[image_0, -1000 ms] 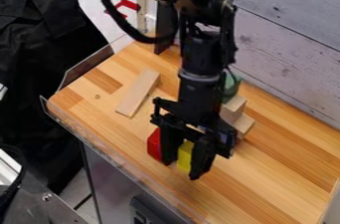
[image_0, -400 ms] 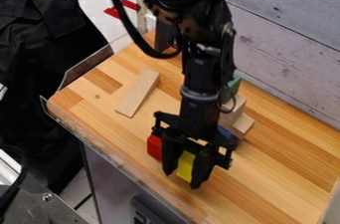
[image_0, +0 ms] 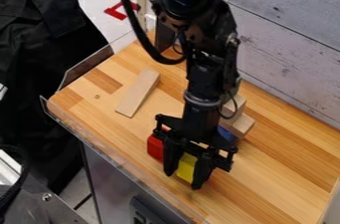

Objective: Put the yellow cube next to the red cube

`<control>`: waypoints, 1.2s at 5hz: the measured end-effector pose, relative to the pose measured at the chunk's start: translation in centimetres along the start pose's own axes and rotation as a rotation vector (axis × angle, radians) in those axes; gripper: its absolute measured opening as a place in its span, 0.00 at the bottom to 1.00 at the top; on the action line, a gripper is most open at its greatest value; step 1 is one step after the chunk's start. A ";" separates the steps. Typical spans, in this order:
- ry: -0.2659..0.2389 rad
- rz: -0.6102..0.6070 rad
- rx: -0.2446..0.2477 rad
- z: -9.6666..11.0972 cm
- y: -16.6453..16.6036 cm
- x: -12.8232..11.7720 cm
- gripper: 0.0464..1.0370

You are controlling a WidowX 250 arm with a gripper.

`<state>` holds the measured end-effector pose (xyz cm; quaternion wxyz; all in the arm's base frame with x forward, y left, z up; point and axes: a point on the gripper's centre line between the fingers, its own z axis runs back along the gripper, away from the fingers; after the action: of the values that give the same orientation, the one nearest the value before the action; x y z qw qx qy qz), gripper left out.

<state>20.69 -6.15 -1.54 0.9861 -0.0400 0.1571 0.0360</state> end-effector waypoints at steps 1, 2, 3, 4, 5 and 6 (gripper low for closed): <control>-0.004 -0.005 0.027 0.0 -0.2 0.1 0.51; 0.000 -0.016 0.041 0.0 -0.6 0.1 0.51; 0.000 -0.017 0.043 -0.1 -0.7 0.1 0.51; 0.001 -0.002 0.027 -0.1 -0.6 0.1 0.55; 0.003 0.005 0.014 -0.1 -0.6 0.1 0.85; 0.022 0.021 0.009 -0.4 -0.3 -0.4 0.97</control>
<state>20.18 -6.48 -1.74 0.9841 -0.0343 0.1685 0.0451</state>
